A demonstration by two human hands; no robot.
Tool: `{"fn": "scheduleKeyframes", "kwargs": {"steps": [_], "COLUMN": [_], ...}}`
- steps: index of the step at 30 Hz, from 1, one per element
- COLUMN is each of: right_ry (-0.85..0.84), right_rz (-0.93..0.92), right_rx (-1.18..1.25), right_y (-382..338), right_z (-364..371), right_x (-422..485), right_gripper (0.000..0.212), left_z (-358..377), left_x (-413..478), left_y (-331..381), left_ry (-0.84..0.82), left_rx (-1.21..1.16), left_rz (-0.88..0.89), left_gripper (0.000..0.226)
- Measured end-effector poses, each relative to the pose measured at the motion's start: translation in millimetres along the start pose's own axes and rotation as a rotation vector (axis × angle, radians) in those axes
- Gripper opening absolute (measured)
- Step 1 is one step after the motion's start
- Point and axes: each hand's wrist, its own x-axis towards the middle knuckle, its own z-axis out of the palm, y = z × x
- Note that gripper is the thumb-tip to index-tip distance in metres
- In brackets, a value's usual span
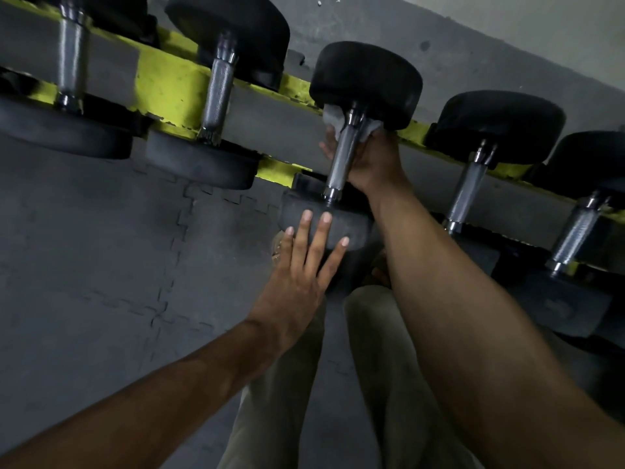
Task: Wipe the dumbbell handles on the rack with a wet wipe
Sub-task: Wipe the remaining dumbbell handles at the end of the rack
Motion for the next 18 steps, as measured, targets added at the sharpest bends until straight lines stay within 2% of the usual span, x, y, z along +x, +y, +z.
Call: {"fn": "scheduleKeyframes", "kwargs": {"steps": [2, 4, 5, 7, 9, 11, 14, 16, 18], "right_ry": [0.087, 0.197, 0.274, 0.439, 0.446, 0.324, -0.035, -0.283, -0.399], "right_rz": [-0.055, -0.179, -0.295, -0.612, -0.868, -1.008, -1.17, -1.191, -1.073], "right_rx": [-0.045, -0.202, -0.362, -0.85, -1.282, -1.607, -1.961, -2.119, -2.297], "right_y": [9.0, 21.3, 25.5, 28.1, 26.8, 20.6, 13.6, 1.9, -5.0], "right_z": [-3.8, -11.0, -14.0, -16.5, -19.9, -28.0, -40.9, -38.6, -22.1], "right_x": [-4.2, -13.7, -18.3, -28.1, -41.7, -50.6, -49.4, -46.9, -46.7], "right_gripper": [0.026, 0.015, 0.014, 0.014, 0.018, 0.019, 0.02, 0.024, 0.02], "left_z": [-2.0, -3.8, -4.2, -3.2, -1.9, -0.4, 3.3, 4.6, 3.2], "left_x": [-0.5, -1.1, -1.3, -0.8, -0.2, -0.1, -0.7, -0.2, 0.8], "left_y": [0.1, -0.6, -0.9, -1.1, -0.3, 0.7, 2.4, 4.1, 5.0], "left_ry": [-0.007, -0.013, -0.02, -0.01, 0.004, 0.003, 0.013, 0.012, 0.01], "left_rx": [0.003, 0.021, 0.021, 0.009, 0.001, 0.004, 0.025, 0.035, 0.055], "left_rz": [0.004, 0.011, 0.013, 0.009, -0.003, -0.003, -0.001, -0.019, -0.04], "left_gripper": [0.084, 0.086, 0.086, 0.086, 0.085, 0.084, 0.08, 0.081, 0.084]}}
